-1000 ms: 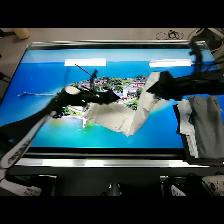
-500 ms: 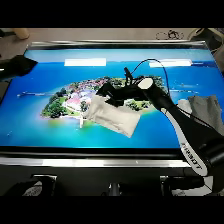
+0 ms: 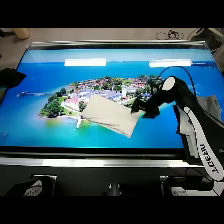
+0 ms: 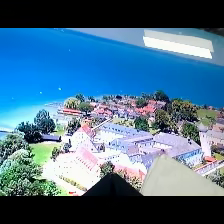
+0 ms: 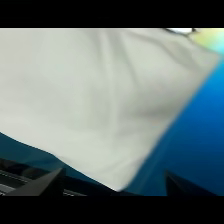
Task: Fold the shirts.
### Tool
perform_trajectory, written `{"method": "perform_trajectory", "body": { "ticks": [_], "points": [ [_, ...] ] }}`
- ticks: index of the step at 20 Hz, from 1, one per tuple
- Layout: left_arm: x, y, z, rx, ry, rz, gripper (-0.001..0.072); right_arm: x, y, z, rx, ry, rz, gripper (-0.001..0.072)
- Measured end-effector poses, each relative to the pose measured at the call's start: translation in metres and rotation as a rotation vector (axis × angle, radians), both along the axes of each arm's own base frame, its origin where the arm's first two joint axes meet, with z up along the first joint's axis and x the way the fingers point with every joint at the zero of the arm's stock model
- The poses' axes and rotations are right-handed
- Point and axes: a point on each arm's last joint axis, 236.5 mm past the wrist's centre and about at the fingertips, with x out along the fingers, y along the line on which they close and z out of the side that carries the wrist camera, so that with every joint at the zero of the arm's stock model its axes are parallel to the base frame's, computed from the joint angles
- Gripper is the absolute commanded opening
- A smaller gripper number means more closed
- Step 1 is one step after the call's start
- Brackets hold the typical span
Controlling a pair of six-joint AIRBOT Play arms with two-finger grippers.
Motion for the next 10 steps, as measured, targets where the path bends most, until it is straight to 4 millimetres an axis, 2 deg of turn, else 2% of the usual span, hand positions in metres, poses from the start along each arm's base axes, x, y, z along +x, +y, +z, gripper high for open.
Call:
{"method": "perform_trajectory", "body": {
  "ticks": [2,5,7,8,9,10],
  "points": [
    [-0.002,-0.002,-0.012,0.001,0.028,-0.008,0.0022,-0.013,-0.004,-0.021,-0.012,0.04,-0.035,0.0627],
    [-0.004,-0.007,-0.019,-0.002,0.045,-0.019,0.0023,-0.011,0.011,-0.042,0.044,0.055,-0.122,0.0586],
    [-0.005,-0.009,-0.02,-0.006,0.048,-0.023,0.0022,-0.001,0.025,-0.048,0.103,0.05,-0.193,0.0496],
    [-0.005,-0.01,-0.02,-0.009,0.048,-0.024,0.0022,0.003,0.031,-0.049,0.133,0.052,-0.225,0.0336],
    [-0.005,-0.01,-0.021,-0.01,0.049,-0.026,0.0023,0.008,0.036,-0.05,0.157,0.05,-0.252,0.0016],
    [-0.005,-0.011,-0.021,-0.013,0.049,-0.026,0.0022,0.013,0.04,-0.049,0.183,0.043,-0.277,0.0022]
  ]
}}
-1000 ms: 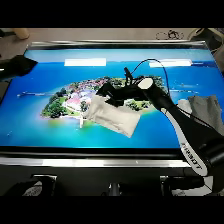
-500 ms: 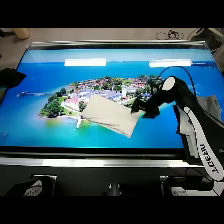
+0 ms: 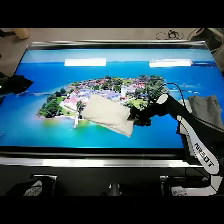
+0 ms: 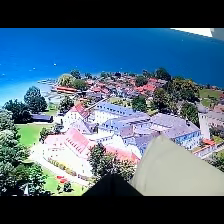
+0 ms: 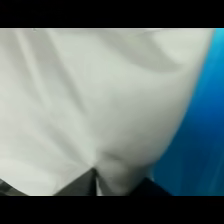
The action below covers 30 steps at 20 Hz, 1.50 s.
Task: Fold the shirts.
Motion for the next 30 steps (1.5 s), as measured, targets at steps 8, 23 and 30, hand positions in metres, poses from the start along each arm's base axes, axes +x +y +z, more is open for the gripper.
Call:
{"method": "perform_trajectory", "body": {
  "ticks": [8,23,30],
  "points": [
    [0.001,0.0,0.002,0.0,-0.01,0.0,0.0022,0.095,-0.061,0.166,0.206,-0.392,-0.093,0.0019],
    [0.012,0.006,0.011,0.015,-0.072,0.023,0.0023,0.003,-0.345,0.359,-0.123,-0.579,-0.609,0.0021],
    [0.012,0.006,0.012,0.026,-0.079,0.015,0.0023,-0.098,-0.414,0.303,-0.439,-0.243,-0.768,0.002]
  ]
}}
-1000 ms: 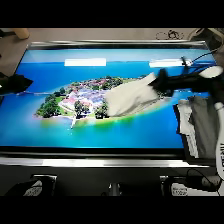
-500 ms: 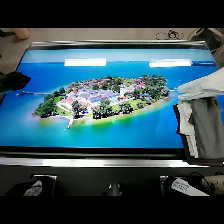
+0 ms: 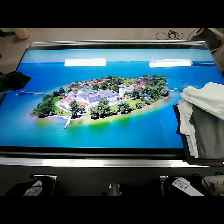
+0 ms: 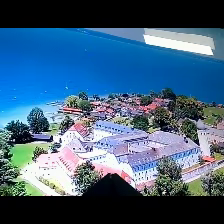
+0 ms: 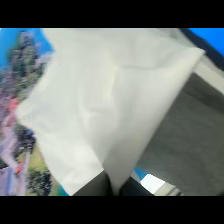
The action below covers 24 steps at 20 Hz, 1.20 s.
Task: Fold the shirts.
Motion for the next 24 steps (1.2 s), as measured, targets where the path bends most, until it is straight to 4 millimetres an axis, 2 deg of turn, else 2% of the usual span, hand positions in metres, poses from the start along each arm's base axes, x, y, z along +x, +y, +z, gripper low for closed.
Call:
{"method": "perform_trajectory", "body": {
  "ticks": [2,4,7,9,10,11,12,14,15,17,19,20,21,22,23,24],
  "points": [
    [0.0,0.0,0.0,0.001,0.0,-0.001,0.0023,-0.033,-0.006,-0.03,-0.012,0.138,-0.048,0.002],
    [0.0,0.0,0.0,0.001,0.0,-0.002,0.0023,-0.063,-0.003,-0.067,0.02,0.272,-0.071,0.0021],
    [0.0,-0.002,0.0,-0.004,-0.002,-0.004,0.0023,-0.098,0.015,-0.123,0.123,0.44,-0.066,0.0021],
    [0.0,-0.003,0.001,-0.005,-0.003,-0.006,0.0022,-0.117,0.026,-0.15,0.172,0.53,-0.059,0.0042],
    [0.0,-0.003,0.001,-0.006,-0.003,-0.008,0.0022,-0.126,0.026,-0.16,0.172,0.566,-0.063,0.0336],
    [0.0,-0.005,0.001,-0.007,-0.003,-0.011,0.0023,-0.135,0.025,-0.167,0.17,0.605,-0.066,0.0664],
    [0.0,-0.006,0.001,-0.008,-0.003,-0.015,0.0023,-0.139,0.023,-0.171,0.159,0.621,-0.069,0.0685],
    [0.0,-0.011,0.0,-0.007,-0.001,-0.028,0.0021,-0.137,0.011,-0.173,0.101,0.61,-0.048,0.0641],
    [0.001,-0.014,-0.001,-0.003,-0.002,-0.038,0.0021,-0.134,0.003,-0.167,0.058,0.593,-0.041,0.0608],
    [0.004,-0.019,-0.003,0.018,0.003,-0.059,0.0021,-0.108,-0.026,-0.14,-0.103,0.501,-0.021,0.0608],
    [0.013,-0.021,-0.01,0.072,0.03,-0.073,0.0021,-0.054,-0.048,-0.094,-0.321,0.343,0.051,0.0609],
    [0.019,-0.021,-0.018,0.113,0.062,-0.073,0.0021,-0.02,-0.047,-0.068,-0.424,0.257,0.111,0.0609],
    [0.025,-0.021,-0.027,0.159,0.1,-0.071,0.0028,0.015,-0.037,-0.047,-0.504,0.176,0.179,0.0609],
    [0.031,-0.021,-0.04,0.217,0.152,-0.07,0.0169,0.05,-0.014,-0.031,-0.559,0.103,0.266,0.0609],
    [0.034,-0.021,-0.053,0.275,0.206,-0.07,0.051,0.083,0.016,-0.024,-0.58,0.048,0.359,0.0611],
    [0.035,-0.023,-0.07,0.333,0.268,-0.077,0.0684,0.107,0.049,-0.026,-0.574,0.02,0.443,0.0641]
  ]
}}
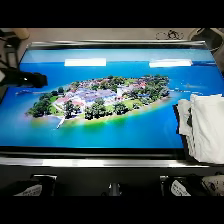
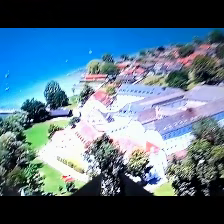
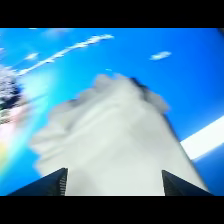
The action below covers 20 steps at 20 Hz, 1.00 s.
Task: Fold the shirts.
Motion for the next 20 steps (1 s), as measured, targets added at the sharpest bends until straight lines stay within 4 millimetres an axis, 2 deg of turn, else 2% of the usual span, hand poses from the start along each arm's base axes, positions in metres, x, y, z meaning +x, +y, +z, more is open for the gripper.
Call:
{"method": "perform_trajectory", "body": {
  "ticks": [1,3,5,7,10,12,20],
  "points": [
    [-0.002,-0.004,-0.015,0.041,0.057,-0.005,0.0684,0.02,0.036,-0.01,0.021,0.025,0.082,0.0679],
    [-0.017,-0.011,-0.048,0.108,0.186,-0.012,0.0678,0.037,0.103,-0.046,0.089,0.15,0.212,0.0688],
    [-0.029,-0.017,-0.068,0.136,0.261,-0.017,0.0669,0.036,0.147,-0.081,0.151,0.286,0.29,0.0688],
    [-0.037,-0.021,-0.08,0.151,0.307,-0.02,0.067,0.029,0.177,-0.107,0.206,0.398,0.331,0.0687],
    [-0.043,-0.023,-0.087,0.164,0.337,-0.02,0.067,0.022,0.194,-0.123,0.236,0.479,0.351,0.0687],
    [-0.045,-0.024,-0.089,0.168,0.346,-0.019,0.067,0.02,0.202,-0.127,0.249,0.498,0.361,0.0687],
    [-0.047,-0.024,-0.091,0.174,0.358,-0.019,0.067,0.016,0.208,-0.133,0.263,0.532,0.366,0.0687]
  ]
}}
